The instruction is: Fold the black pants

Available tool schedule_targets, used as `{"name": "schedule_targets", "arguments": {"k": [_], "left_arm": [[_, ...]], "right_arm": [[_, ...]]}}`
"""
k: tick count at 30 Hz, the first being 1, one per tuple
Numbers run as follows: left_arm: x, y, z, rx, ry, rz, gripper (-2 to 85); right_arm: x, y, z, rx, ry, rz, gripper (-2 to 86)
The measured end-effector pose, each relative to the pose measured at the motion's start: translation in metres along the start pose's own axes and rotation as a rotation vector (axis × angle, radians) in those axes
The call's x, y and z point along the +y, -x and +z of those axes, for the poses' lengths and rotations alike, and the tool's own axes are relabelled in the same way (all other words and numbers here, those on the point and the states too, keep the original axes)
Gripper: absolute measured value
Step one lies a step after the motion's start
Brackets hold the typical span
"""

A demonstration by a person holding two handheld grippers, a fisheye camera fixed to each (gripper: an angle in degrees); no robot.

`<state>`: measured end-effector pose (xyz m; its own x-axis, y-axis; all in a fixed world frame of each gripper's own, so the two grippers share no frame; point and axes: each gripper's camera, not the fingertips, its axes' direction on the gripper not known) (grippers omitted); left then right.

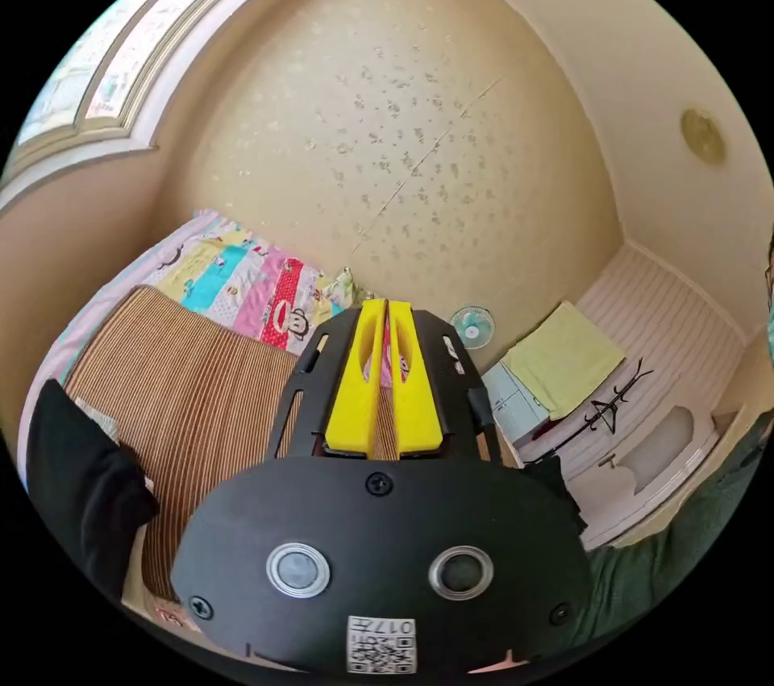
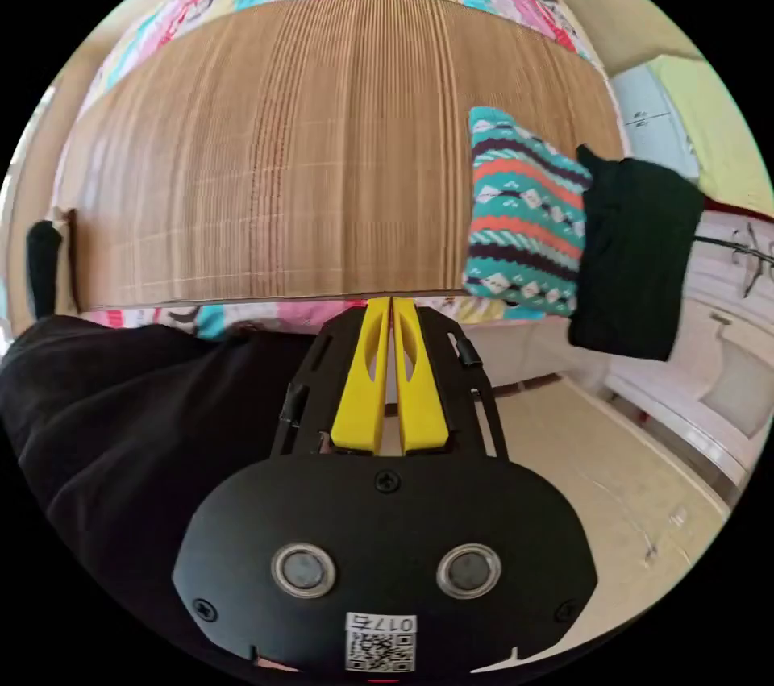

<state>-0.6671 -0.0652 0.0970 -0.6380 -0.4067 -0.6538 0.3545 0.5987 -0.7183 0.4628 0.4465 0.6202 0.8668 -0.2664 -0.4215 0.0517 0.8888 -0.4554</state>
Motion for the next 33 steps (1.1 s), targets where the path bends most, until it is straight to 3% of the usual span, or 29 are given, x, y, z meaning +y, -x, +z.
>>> {"name": "schedule_targets", "arguments": {"k": [1,3,6,9,12,17,22,26,30,33], "left_arm": [[0.014,-0.036,0.015,0.022,-0.008,0.057,-1.0],[0.039,-0.084,0.04,0.086,0.018,0.141,-1.0],[0.086,-0.152,0.082,0.226,0.143,0.269,-1.0],[0.139,-0.208,0.103,0.31,0.25,0.392,-1.0],[0.188,-0.245,0.112,0.288,0.365,0.498,-1.0],[0.246,-0.266,0.117,0.167,0.519,0.549,-1.0],[0.264,-0.26,0.108,0.148,0.512,0.41,-1.0],[0.257,-0.246,0.098,0.196,0.456,0.261,-1.0],[0.238,-0.22,0.065,0.247,0.352,0.104,-1.0],[0.227,-0.172,0.036,0.303,0.258,-0.092,-1.0]], "right_arm": [[-0.001,-0.005,0.0,-0.024,0.004,0.034,0.4],[0.0,-0.04,0.016,-0.368,0.04,0.202,0.4],[0.029,-0.09,0.051,-0.714,-0.023,0.508,0.5],[0.065,-0.127,0.091,-0.933,-0.076,0.76,0.7],[0.086,-0.156,0.114,-1.014,-0.147,0.908,1.2],[0.069,-0.212,0.115,-0.978,-0.252,0.968,4.2],[0.028,-0.26,0.114,-0.963,-0.282,1.009,8.7],[0.02,-0.25,0.186,-1.46,-0.174,1.212,13.8],[0.084,-0.199,0.25,-1.874,-0.502,1.704,12.4],[0.1,-0.176,0.274,-2.012,-0.623,1.712,8.4]]}}
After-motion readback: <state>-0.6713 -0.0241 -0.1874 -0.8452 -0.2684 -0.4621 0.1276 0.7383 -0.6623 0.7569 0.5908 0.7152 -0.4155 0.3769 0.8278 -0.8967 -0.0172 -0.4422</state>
